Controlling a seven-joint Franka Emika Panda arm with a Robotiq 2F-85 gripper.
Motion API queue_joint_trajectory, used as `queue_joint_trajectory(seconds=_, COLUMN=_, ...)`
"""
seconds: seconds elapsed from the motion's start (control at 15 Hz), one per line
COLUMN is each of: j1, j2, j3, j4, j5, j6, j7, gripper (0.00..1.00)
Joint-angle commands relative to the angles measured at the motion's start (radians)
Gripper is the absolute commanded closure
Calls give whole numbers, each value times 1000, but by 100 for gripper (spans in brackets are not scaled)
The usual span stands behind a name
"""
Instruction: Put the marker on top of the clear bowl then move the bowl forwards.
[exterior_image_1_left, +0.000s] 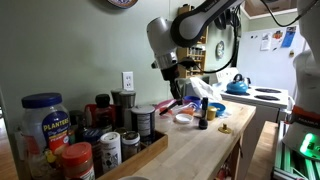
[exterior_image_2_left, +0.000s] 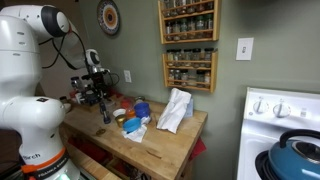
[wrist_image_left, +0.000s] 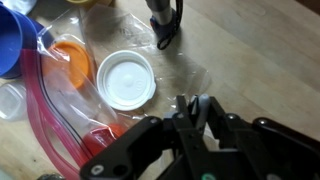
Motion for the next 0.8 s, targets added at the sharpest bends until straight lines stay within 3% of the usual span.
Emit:
queue_joint_trajectory(seconds=0.0, j1=-23, j2=-125, j3=16, j4=-124, j5=24, j6=68, j7=-54, gripper=94)
queue_joint_trajectory(seconds=0.73, j1=-46, j2=-164, j3=16, j4=-334, j5=57, j6=517, j7=-122, gripper=94)
